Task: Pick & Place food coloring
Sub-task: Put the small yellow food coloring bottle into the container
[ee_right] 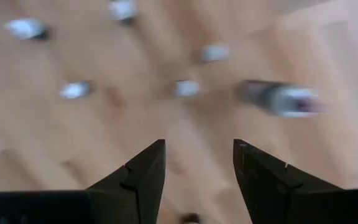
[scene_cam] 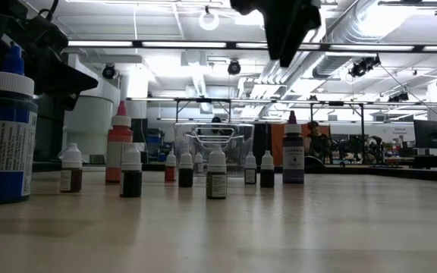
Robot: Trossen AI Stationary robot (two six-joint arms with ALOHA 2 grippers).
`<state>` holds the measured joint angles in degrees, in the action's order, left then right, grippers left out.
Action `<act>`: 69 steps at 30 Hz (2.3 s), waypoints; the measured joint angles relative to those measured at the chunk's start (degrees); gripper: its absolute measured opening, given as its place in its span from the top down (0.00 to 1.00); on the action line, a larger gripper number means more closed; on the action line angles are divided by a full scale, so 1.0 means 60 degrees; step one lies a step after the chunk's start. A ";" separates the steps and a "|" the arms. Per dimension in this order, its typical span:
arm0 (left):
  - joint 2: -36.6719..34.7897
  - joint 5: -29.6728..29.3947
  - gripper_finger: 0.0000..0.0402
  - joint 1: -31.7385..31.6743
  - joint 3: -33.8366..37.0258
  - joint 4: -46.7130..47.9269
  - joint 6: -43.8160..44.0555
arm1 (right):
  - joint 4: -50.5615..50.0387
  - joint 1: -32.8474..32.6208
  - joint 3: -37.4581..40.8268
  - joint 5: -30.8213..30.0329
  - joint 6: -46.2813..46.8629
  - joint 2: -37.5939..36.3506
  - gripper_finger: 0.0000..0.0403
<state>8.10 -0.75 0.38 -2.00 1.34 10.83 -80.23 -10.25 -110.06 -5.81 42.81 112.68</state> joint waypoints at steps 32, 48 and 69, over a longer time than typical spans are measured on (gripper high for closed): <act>0.0001 -0.0009 1.00 0.0000 0.0004 -0.0011 0.0000 | 0.7598 -0.0915 0.3777 0.1658 -0.5070 0.0623 0.53; 0.0000 -0.0004 1.00 0.0000 0.0007 -0.0044 -0.0002 | 0.7623 -0.0687 0.3577 0.1596 -0.4987 0.1043 0.54; 0.0000 0.0007 1.00 0.0000 0.0007 -0.0051 0.0000 | 0.7812 -0.0687 0.3577 0.1569 -0.4970 0.1155 0.66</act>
<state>8.10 -0.71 0.38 -1.96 1.04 10.83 -33.35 -14.37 -88.60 3.61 12.99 119.61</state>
